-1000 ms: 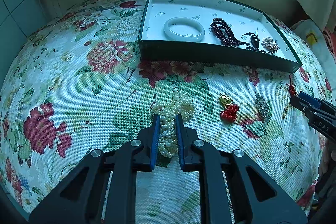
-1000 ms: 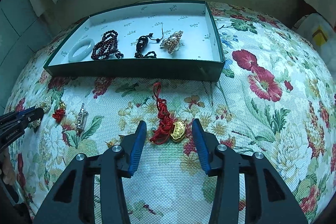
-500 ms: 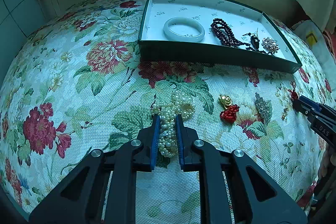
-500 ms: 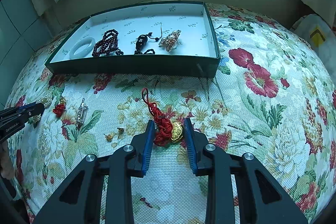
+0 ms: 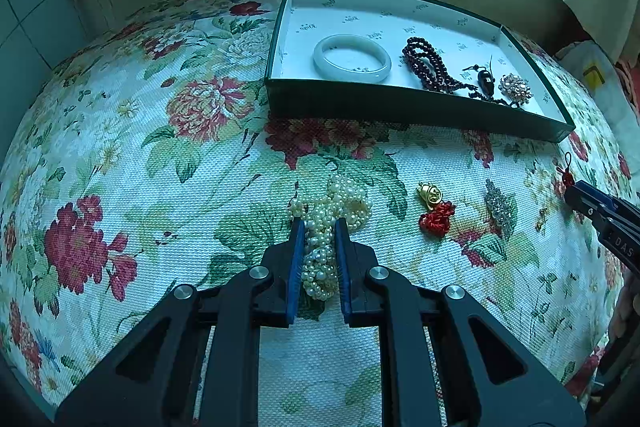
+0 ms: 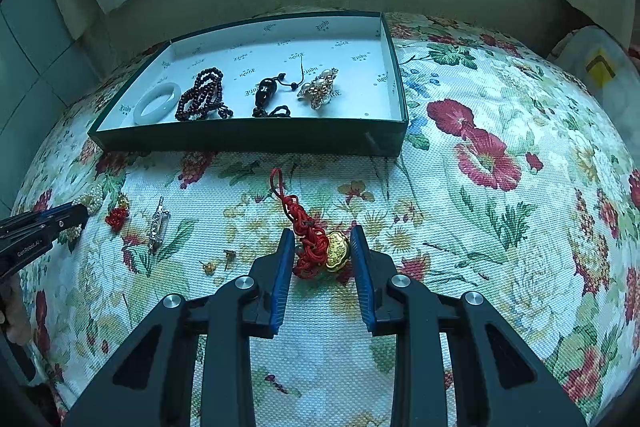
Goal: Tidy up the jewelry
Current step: 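Grasp the red tassel with gold charm with the right tool while the left tool holds the pearls, then carry the pearls and tassel into the tray and open both tools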
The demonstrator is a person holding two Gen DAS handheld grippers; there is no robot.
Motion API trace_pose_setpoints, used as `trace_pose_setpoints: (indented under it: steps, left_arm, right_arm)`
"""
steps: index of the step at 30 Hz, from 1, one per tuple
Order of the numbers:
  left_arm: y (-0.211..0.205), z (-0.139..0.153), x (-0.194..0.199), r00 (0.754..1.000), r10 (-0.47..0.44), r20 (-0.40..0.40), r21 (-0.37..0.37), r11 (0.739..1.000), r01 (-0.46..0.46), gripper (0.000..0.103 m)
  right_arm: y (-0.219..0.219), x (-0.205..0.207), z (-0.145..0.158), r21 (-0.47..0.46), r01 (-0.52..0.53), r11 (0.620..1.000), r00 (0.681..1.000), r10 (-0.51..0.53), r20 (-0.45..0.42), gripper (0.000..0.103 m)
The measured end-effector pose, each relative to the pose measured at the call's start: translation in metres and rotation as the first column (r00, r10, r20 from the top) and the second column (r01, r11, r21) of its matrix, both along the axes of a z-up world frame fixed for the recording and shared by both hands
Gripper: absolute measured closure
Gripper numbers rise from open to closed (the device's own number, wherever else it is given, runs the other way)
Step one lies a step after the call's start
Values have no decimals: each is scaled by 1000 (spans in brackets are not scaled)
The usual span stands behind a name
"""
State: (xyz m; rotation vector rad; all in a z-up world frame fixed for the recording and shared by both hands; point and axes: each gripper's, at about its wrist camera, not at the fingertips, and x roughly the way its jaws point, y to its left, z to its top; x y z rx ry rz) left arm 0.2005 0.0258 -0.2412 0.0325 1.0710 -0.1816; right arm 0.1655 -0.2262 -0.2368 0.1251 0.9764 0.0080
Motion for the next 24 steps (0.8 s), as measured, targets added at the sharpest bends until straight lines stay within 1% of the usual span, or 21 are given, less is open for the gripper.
trace_pose_setpoints:
  steps: [14,20,24]
  left_arm:
    - [-6,25,-8,999,-8,44,-30,999,9,88]
    - [-11,44,-7,997,-17,73,-51,999,21,88]
    - [-16,57,2,995,-24,101,-67,997,31,88]
  right_arm:
    - [-2,-1,13,6,-2,1000,1000,2,28,74]
    - [-2,-1,27,14,-6,1000,998,5,60,74]
    - [-3,7,38,24,-12,1000,996,10,83,74]
